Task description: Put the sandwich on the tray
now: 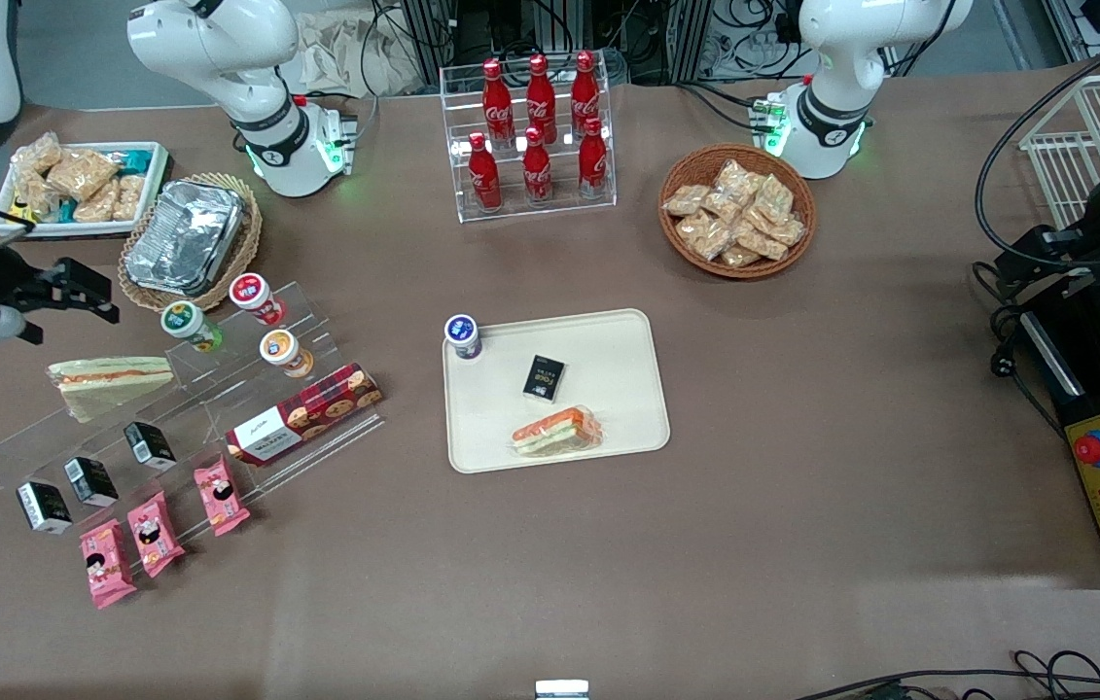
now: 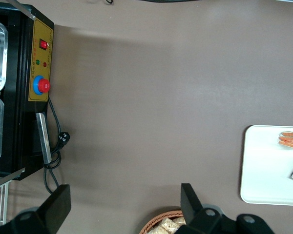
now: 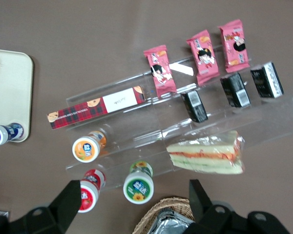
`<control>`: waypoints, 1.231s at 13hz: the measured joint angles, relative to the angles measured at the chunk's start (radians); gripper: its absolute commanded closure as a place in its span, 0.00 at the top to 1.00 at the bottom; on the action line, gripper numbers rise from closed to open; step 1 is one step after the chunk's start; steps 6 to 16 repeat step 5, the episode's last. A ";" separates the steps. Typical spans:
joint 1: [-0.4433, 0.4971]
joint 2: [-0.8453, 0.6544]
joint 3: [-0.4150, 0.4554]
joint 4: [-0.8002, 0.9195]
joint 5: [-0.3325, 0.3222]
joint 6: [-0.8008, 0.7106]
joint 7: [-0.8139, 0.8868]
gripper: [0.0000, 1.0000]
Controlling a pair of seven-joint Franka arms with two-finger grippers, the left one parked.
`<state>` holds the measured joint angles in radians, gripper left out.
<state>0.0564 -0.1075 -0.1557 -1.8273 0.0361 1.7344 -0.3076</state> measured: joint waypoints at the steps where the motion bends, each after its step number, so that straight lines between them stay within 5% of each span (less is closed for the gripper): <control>1: -0.001 -0.006 -0.005 -0.012 0.000 0.007 0.002 0.98; 16: 0.002 0.021 0.005 0.010 -0.003 0.042 0.104 0.98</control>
